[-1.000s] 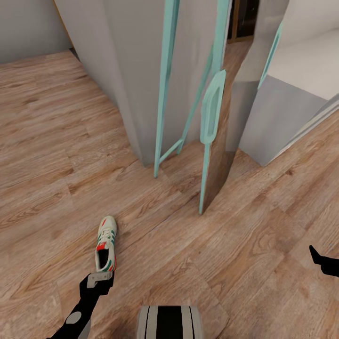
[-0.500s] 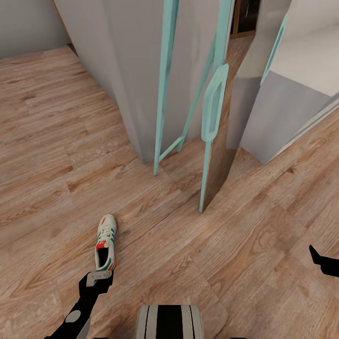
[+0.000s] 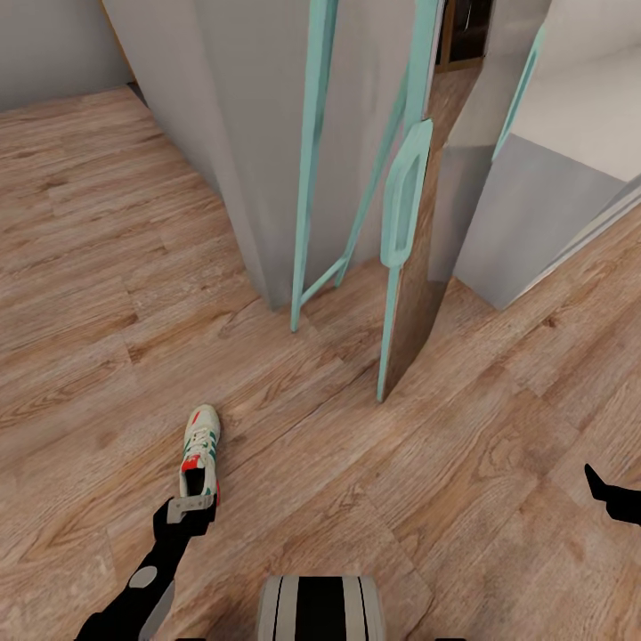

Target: Pick up the two gym shoes and the two sandals from the corridor floor and place them onto the hallstand (shoe rack) in the corridor, making sure they are on the rack and not on the floor. Arrange them so the two gym shoes are next to each other and the two sandals are next to each other.

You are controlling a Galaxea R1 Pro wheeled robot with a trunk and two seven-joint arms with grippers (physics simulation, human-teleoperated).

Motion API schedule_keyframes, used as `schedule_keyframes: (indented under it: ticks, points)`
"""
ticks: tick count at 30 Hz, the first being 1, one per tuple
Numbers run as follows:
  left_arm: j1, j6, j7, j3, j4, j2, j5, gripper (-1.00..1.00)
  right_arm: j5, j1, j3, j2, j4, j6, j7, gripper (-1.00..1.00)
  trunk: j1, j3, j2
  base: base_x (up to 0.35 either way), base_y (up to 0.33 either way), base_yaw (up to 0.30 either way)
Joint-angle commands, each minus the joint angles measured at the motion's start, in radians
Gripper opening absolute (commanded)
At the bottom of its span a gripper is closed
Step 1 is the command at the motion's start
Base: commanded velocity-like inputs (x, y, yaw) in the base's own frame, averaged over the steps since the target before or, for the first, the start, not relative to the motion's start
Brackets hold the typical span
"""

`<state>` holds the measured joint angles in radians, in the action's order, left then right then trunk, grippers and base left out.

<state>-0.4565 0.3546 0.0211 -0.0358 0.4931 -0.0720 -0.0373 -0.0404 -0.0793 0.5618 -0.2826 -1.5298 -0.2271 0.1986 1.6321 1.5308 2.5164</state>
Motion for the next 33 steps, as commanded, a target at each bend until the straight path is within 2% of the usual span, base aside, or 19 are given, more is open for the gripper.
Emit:
schedule_keyframes:
  ticks: [1,10,16,29,33]
  points:
    - [-0.002,0.003,0.002,0.001,-0.001,0.000,-0.004,1.00,-0.004,0.000,0.002,0.000,-0.001,-0.006,0.005,1.00,0.000,0.001,0.000,0.000,0.000,0.000]
    - [-0.006,0.003,0.002,0.001,-0.001,0.000,-0.003,1.00,-0.004,-0.001,0.001,0.000,-0.001,-0.006,0.005,1.00,0.000,0.001,0.000,0.000,0.000,0.000]
    - [-0.007,0.004,0.002,0.001,-0.001,0.000,-0.003,1.00,-0.004,0.000,0.001,0.000,-0.001,-0.006,0.005,1.00,0.003,0.030,0.002,0.000,0.000,0.000]
    - [-0.005,0.005,0.002,0.001,-0.001,0.000,-0.006,1.00,-0.004,-0.001,0.001,0.002,0.001,-0.006,0.006,1.00,0.003,0.034,0.002,0.000,0.000,0.000]
    - [-0.005,0.005,0.002,0.001,-0.001,0.000,-0.006,1.00,-0.004,0.000,0.001,0.002,0.002,-0.006,0.006,1.00,0.004,0.049,0.003,0.000,0.000,0.000]
